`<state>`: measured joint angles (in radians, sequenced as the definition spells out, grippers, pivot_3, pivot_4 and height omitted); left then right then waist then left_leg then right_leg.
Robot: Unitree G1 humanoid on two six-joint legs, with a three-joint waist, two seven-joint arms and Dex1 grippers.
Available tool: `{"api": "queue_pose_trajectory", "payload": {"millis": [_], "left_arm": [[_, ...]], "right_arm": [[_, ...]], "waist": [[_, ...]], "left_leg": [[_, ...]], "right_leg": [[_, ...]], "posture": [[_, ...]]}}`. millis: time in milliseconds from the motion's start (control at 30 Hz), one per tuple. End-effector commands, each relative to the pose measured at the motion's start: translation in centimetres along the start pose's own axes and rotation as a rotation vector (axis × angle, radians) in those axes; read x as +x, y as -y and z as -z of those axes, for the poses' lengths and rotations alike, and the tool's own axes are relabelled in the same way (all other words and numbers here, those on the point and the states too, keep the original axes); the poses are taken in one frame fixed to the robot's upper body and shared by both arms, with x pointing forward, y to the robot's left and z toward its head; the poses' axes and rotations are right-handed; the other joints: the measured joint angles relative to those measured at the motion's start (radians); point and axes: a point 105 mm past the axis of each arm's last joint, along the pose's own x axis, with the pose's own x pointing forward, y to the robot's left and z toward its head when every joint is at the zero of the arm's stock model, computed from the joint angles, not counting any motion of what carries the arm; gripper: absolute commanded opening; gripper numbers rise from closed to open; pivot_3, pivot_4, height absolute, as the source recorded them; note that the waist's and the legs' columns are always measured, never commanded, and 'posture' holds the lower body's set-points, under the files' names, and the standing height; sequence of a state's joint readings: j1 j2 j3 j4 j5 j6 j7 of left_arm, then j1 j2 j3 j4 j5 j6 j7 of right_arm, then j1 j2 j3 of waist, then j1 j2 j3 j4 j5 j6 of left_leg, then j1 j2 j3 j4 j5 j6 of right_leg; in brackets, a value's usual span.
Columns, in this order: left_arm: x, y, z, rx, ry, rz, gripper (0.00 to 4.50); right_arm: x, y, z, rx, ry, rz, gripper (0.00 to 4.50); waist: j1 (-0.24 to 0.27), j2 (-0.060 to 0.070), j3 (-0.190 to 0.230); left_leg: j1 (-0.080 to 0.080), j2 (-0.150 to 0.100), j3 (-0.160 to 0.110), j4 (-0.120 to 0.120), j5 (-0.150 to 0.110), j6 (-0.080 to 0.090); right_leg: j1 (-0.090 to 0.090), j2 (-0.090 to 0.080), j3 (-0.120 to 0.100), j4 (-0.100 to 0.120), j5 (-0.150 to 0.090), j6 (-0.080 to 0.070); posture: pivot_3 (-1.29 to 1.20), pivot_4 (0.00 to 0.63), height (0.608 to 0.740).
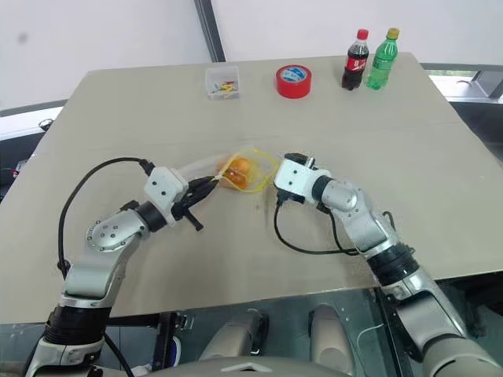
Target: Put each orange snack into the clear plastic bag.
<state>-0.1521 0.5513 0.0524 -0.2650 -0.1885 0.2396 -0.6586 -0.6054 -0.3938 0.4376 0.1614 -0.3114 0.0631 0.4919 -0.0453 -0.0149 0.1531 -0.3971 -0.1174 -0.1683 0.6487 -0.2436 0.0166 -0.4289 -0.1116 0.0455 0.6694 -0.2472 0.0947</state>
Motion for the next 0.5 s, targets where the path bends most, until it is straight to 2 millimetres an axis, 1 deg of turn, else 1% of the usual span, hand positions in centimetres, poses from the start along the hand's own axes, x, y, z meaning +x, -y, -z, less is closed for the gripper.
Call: {"api": "queue_pose_trajectory", "payload": {"millis": [33,200,233,300,333,400,433,467,500], "left_arm": [[-0.4,-0.6,-1.2,0.006,0.042,-0.006,0.00],[-0.5,-0.6,-1.1,0.018,0.037,-0.004,0.00],[-0.6,-0.6,-1.1,0.020,0.037,-0.004,0.00],[-0.6,-0.5,-1.1,0.023,0.040,-0.004,0.00],[-0.6,-0.5,-1.1,0.022,0.042,-0.005,0.00],[-0.6,-0.5,-1.2,0.021,0.045,-0.006,0.00],[-0.7,-0.5,-1.2,0.022,0.046,-0.006,0.00],[-0.7,-0.5,-1.2,0.020,0.047,-0.008,0.00],[-0.7,-0.6,-1.3,0.020,0.049,-0.009,0.00]], "right_arm": [[1.5,1.1,-1.8,-0.144,0.073,0.063,3.61],[2.5,1.0,-2.2,-0.181,0.109,0.049,3.61],[2.7,1.1,-2.2,-0.183,0.112,0.050,3.37],[2.9,1.0,-1.9,-0.199,0.108,0.041,2.84],[2.9,0.9,-1.8,-0.202,0.107,0.038,2.33],[3.0,0.8,-1.6,-0.201,0.106,0.035,1.46],[3.0,0.9,-1.5,-0.197,0.110,0.038,0.91],[2.9,1.3,-1.6,-0.192,0.113,0.050,0.44],[2.8,1.7,-1.6,-0.190,0.114,0.062,0.06]], "waist": [[0.000,0.000,0.000],[0.004,0.000,0.000],[0.005,0.000,0.000],[0.004,0.000,0.000],[0.004,0.000,0.000],[0.004,0.000,0.000],[0.003,0.000,0.000],[0.002,0.000,0.000],[0.002,0.000,0.000]], "left_leg": [[0.000,0.000,0.000,0.000,0.000,0.000],[0.000,0.000,0.000,0.000,0.000,0.000],[0.000,0.000,0.000,0.000,0.000,0.000],[0.000,0.000,-0.001,0.000,0.000,0.000],[0.000,0.000,-0.001,0.000,0.000,0.000],[0.000,0.000,0.000,0.000,0.000,0.000],[0.000,0.000,-0.001,0.000,0.000,0.000],[0.000,0.000,0.000,0.000,0.000,0.000],[0.000,0.000,-0.001,0.000,0.000,0.000]], "right_leg": [[0.000,0.000,0.000,0.000,0.000,0.000],[0.000,0.000,0.001,-0.001,0.000,0.000],[0.000,0.000,0.000,-0.001,0.000,0.000],[0.001,0.000,0.000,-0.001,0.000,0.000],[0.001,0.000,0.000,-0.001,0.000,0.000],[0.001,0.000,0.000,-0.001,0.000,0.000],[0.000,0.000,0.000,-0.001,0.000,0.000],[0.000,0.000,0.000,-0.001,0.000,0.000],[0.000,0.000,0.000,-0.001,0.000,0.000]], "posture": [[0.00,0.150,0.740],[0.00,0.150,0.740],[0.00,0.150,0.740],[0.00,0.150,0.740],[0.00,0.150,0.740],[0.00,0.150,0.740],[0.00,0.150,0.740],[0.00,0.150,0.740],[0.00,0.150,0.740]]}}
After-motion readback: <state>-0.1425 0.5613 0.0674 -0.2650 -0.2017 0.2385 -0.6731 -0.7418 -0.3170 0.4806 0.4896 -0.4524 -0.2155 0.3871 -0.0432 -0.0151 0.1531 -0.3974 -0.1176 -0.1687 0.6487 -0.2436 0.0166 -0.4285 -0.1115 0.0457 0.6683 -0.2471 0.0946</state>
